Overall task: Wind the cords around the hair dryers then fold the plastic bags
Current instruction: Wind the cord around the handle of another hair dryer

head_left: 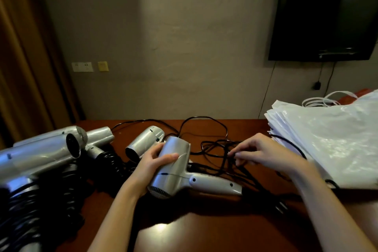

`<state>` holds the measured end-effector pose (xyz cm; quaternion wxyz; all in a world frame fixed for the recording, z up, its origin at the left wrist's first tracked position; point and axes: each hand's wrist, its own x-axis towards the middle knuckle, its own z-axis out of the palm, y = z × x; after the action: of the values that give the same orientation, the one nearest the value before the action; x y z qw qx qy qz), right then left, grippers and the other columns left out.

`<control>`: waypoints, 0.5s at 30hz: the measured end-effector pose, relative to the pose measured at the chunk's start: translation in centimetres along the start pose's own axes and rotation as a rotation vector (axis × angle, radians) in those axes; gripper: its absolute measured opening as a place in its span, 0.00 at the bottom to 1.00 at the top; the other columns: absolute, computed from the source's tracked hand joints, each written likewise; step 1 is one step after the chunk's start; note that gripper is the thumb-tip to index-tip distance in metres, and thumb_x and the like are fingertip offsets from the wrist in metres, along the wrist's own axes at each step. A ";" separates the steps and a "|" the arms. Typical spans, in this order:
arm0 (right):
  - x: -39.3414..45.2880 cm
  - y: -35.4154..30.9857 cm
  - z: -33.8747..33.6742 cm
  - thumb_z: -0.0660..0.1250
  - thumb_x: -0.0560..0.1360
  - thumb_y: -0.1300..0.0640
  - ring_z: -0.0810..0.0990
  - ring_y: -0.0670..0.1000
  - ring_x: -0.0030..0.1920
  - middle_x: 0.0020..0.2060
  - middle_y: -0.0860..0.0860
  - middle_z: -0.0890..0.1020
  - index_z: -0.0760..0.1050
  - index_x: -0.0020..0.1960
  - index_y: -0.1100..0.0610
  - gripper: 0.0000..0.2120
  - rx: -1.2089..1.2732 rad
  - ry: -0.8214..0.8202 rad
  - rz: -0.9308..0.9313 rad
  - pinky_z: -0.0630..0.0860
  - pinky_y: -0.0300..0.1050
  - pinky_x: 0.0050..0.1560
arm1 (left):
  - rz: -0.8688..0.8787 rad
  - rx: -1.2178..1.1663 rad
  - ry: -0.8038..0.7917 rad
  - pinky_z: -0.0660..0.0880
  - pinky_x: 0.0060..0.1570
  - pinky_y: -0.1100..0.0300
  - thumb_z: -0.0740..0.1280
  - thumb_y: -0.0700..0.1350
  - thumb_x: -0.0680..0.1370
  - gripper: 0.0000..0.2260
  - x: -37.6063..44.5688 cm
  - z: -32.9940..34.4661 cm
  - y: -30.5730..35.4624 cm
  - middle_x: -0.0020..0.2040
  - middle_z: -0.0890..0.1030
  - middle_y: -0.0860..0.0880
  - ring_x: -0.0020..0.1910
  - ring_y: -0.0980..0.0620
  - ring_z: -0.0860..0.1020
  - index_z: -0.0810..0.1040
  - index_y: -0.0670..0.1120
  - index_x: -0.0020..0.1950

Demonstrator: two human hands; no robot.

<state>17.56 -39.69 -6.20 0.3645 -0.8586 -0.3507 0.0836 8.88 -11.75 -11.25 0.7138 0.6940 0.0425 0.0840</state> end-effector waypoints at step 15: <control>0.7 -1.4 4.0 0.64 0.76 0.64 0.84 0.55 0.37 0.52 0.60 0.84 0.68 0.54 0.64 0.09 0.585 -0.041 -0.128 0.79 0.47 0.49 | 0.001 -0.317 0.265 0.77 0.39 0.54 0.76 0.58 0.57 0.35 1.2 -0.9 -0.9 0.47 0.83 0.38 0.41 0.41 0.81 0.79 0.42 0.59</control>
<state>15.73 -36.31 -8.01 0.5936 -0.6914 -0.3727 0.1754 9.97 -10.62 -12.08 0.8021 0.5559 0.1221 0.1806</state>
